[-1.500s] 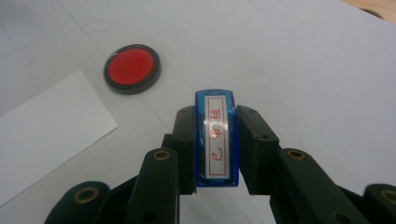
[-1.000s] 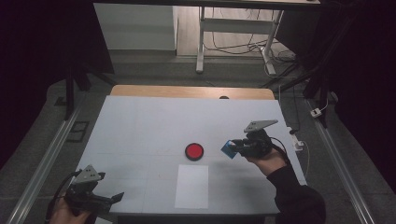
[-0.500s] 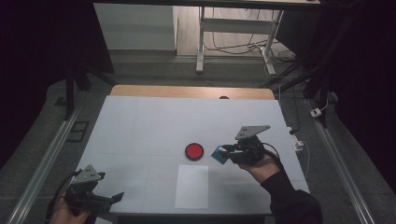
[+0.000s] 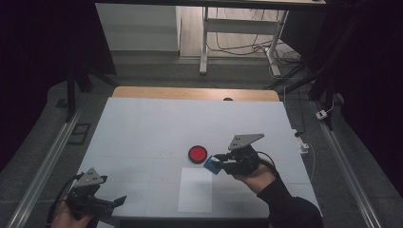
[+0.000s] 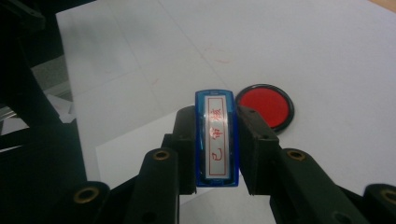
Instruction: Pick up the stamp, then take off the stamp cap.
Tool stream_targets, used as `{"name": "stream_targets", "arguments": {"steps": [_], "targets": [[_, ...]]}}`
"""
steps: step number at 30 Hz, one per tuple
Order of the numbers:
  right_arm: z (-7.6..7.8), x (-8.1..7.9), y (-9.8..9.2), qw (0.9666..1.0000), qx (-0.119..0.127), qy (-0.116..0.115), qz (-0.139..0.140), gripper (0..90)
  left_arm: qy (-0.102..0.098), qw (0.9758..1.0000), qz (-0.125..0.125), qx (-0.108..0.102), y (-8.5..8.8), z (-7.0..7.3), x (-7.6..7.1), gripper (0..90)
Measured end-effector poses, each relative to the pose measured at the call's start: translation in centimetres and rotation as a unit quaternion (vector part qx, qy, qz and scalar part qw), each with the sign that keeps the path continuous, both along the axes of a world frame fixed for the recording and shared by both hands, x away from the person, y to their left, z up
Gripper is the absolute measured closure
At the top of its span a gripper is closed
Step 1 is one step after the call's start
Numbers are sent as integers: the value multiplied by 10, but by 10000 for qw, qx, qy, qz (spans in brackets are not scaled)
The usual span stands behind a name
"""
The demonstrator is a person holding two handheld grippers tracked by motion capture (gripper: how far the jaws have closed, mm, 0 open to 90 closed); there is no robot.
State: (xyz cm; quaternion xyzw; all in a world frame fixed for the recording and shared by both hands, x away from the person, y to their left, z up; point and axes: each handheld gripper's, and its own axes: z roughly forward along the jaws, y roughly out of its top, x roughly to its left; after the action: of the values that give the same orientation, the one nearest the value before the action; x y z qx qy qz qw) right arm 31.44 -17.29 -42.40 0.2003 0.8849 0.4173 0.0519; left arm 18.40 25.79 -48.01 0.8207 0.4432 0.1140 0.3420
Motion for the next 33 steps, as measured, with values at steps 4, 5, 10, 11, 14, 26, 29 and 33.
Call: {"name": "stream_targets", "arguments": {"steps": [4, 5, 10, 11, 14, 26, 29, 33], "targets": [[1, -5, 6, 9999, 9, -18, 120, 704, 11, 10000, -2, -4, 0, 0, 0, 23], [1, -7, 8, 9999, 23, -20, 141, 704, 9, 10000, -1, -13, 1, 0, 0, 22], [1, -14, 17, 9993, 51, -32, 358, 704, 18, 10000, -5, -35, 1, 0, 0, 20], [1, -15, 18, 9992, 54, -37, 398, 704, 15, 10000, -5, -21, 1, 0, 0, 20], [1, -19, 23, 9986, 80, -36, 519, 704, 25, 10000, -13, -9, 0, 0, 0, 22], [1, -23, 26, 9980, 98, -10, 621, 703, 48, 10000, -32, 58, -1, 0, 1, 27], [2, -23, 25, 9980, 132, -11, 618, 703, 68, 10000, -34, 46, -1, 0, 1, 27], [2, -22, 24, 9981, 120, -16, 609, 703, 67, 10000, -22, 59, -1, 0, 1, 23]]}}
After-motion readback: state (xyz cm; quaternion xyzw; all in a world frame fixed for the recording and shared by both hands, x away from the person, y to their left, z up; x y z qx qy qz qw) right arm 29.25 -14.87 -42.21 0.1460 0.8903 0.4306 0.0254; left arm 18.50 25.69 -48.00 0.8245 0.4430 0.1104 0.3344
